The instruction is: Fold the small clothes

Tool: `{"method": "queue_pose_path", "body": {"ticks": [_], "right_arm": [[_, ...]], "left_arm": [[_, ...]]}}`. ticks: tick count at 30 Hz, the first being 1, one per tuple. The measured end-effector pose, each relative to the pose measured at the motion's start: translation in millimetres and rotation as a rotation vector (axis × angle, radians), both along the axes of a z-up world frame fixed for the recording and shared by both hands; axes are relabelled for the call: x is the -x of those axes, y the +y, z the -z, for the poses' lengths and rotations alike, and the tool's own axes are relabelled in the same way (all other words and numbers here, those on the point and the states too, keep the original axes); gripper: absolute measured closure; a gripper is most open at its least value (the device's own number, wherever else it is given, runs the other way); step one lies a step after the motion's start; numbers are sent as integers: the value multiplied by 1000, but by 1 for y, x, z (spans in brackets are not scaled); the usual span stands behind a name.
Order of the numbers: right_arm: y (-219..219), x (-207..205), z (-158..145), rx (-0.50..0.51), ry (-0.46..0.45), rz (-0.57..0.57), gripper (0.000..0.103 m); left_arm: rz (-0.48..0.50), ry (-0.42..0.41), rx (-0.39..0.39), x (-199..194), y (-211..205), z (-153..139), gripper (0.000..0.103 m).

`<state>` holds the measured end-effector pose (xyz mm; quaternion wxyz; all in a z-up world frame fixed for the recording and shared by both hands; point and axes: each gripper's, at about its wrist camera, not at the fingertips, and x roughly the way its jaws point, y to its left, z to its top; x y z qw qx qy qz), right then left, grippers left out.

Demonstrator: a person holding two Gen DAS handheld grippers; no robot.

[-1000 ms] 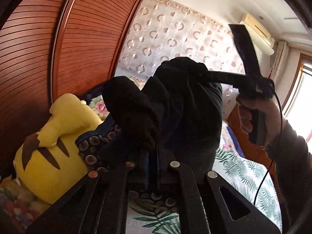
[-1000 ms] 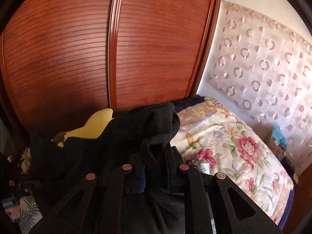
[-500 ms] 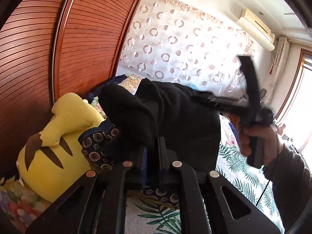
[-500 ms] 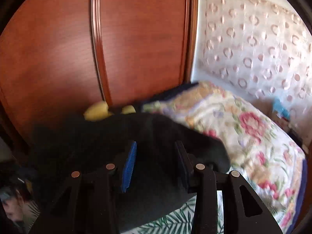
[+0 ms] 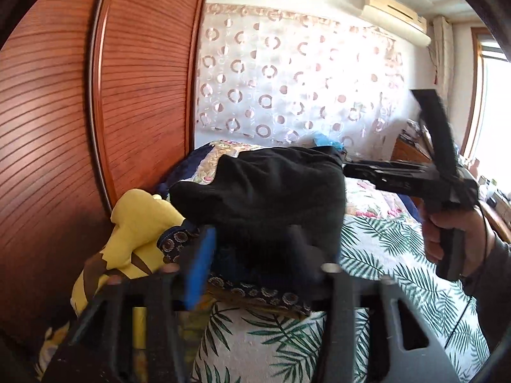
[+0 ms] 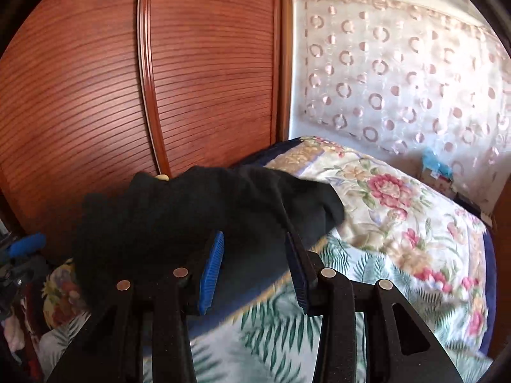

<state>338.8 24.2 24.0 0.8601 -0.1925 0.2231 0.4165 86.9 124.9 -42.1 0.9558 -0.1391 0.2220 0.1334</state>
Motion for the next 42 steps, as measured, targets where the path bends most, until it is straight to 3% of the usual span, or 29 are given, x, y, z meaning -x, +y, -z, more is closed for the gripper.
{"method": "queue_pose_path", "body": {"ticks": [1,5,7,9,11,21,27,31,42], "right_arm": [[-11,9,0,-10,5,11,61],[-52,45,-5,-49,-10,58,61],[-72,62,-5,-64,-13,77,61],[-90,81,-6,-69,-18,101,61],[-110,100,-7,-88,-13,121,61],[-192,189,-16,-137,-62,302,30],[-227,244,-31,-192,-123,423,30],[-239,271,-39,-218,-148,469,30],[-237,304,-34,-240,-174,524,30]], "left_arm": [[11,-9,-4,2,-5,-2,31],[54,-23,-38,8,-23,-11,25],[66,-26,-58,10,-32,-14,15],[82,-23,-83,10,-42,-16,12],[99,-8,-106,8,-54,-17,11],[223,-29,-86,10,-115,-25,11],[263,-38,-128,12,-157,-43,11],[315,-48,-86,14,-172,-49,11],[291,-67,-102,21,-181,-61,11]]}}
